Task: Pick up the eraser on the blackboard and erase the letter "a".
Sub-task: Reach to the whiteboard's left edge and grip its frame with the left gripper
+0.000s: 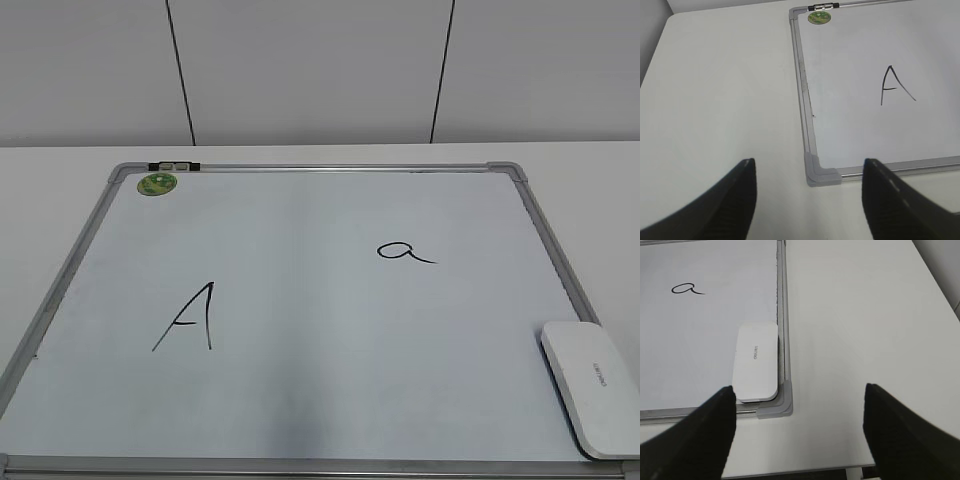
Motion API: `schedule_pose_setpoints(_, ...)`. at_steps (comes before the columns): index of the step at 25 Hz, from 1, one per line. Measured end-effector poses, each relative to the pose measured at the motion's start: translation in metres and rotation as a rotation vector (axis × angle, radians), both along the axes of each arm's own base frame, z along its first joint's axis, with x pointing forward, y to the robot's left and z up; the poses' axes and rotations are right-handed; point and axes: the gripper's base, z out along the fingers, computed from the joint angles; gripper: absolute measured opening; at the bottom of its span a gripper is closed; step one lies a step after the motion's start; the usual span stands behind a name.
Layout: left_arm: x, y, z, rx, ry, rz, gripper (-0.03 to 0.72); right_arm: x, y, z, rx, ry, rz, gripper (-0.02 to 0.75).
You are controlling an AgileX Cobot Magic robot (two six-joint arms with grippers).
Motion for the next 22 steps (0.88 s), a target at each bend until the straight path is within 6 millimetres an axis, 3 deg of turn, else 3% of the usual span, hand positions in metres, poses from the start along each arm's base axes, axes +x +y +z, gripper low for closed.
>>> schedule_pose_setpoints(22,0.0000,0.0000,0.0000,0.000,0.000,0.000,0.482,0.0000,0.0000,0.0000,0.000,0.000,0.000,0.588)
